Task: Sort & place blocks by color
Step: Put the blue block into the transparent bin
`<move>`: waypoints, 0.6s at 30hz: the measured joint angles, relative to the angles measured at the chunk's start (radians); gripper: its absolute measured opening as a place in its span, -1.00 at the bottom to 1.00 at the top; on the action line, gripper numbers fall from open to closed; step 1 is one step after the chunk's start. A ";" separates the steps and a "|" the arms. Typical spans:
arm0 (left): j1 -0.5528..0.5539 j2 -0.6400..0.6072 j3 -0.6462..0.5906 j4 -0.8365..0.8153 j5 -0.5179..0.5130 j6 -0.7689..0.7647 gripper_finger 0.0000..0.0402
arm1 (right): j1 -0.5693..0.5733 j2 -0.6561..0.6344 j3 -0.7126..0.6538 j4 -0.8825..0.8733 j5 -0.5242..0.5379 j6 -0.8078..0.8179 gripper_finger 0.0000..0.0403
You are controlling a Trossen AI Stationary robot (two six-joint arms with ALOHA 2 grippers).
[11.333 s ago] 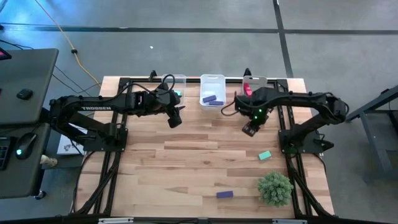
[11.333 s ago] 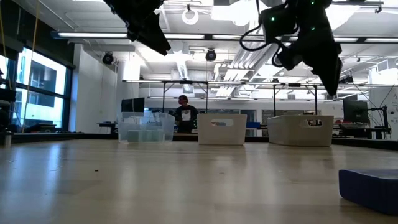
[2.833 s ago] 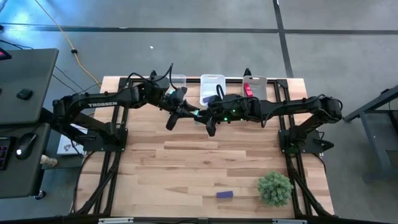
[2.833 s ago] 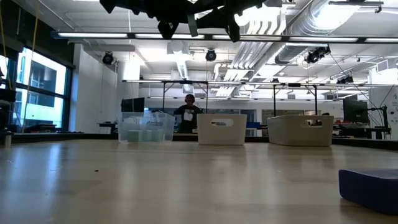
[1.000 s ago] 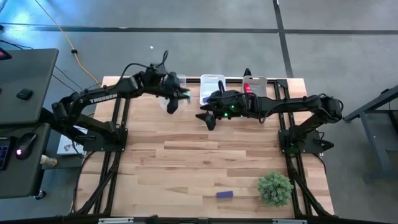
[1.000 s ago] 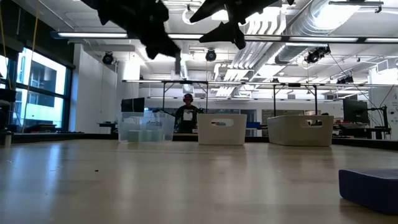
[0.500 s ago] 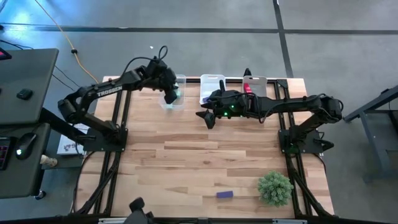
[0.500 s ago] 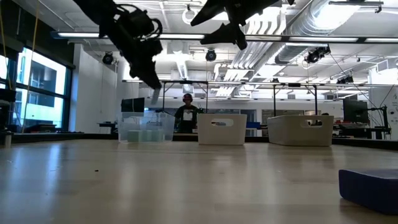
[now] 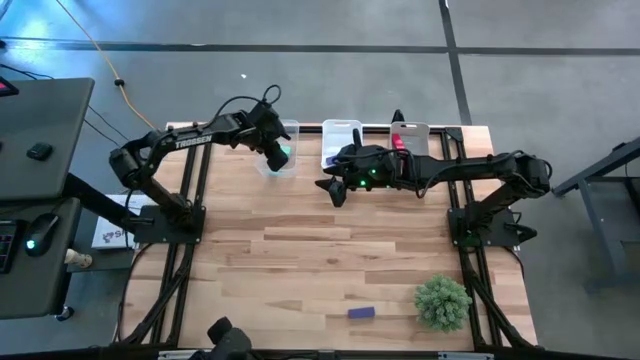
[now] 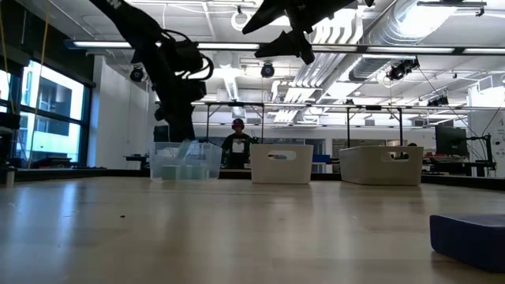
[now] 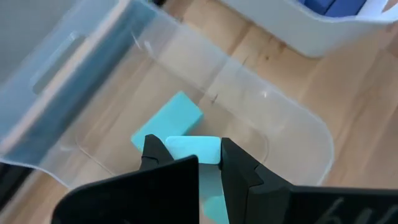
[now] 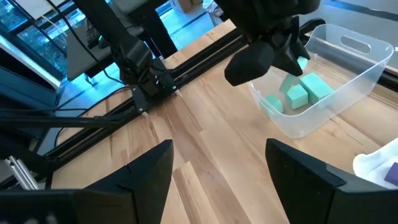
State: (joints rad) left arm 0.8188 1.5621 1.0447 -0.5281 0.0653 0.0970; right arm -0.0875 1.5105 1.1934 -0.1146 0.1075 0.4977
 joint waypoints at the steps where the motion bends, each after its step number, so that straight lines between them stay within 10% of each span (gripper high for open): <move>1: 0.000 0.007 0.000 -0.005 0.000 -0.009 -1.00 | 0.000 0.000 0.000 -0.002 -0.003 0.000 0.22; 18: -0.002 0.060 0.000 -0.007 -0.019 -0.016 -0.94 | 0.004 0.000 0.000 -0.020 -0.029 0.028 0.22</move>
State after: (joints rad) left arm 0.8169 1.6218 1.0451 -0.5348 0.0459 0.0814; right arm -0.0834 1.5105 1.1931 -0.1344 0.0783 0.5260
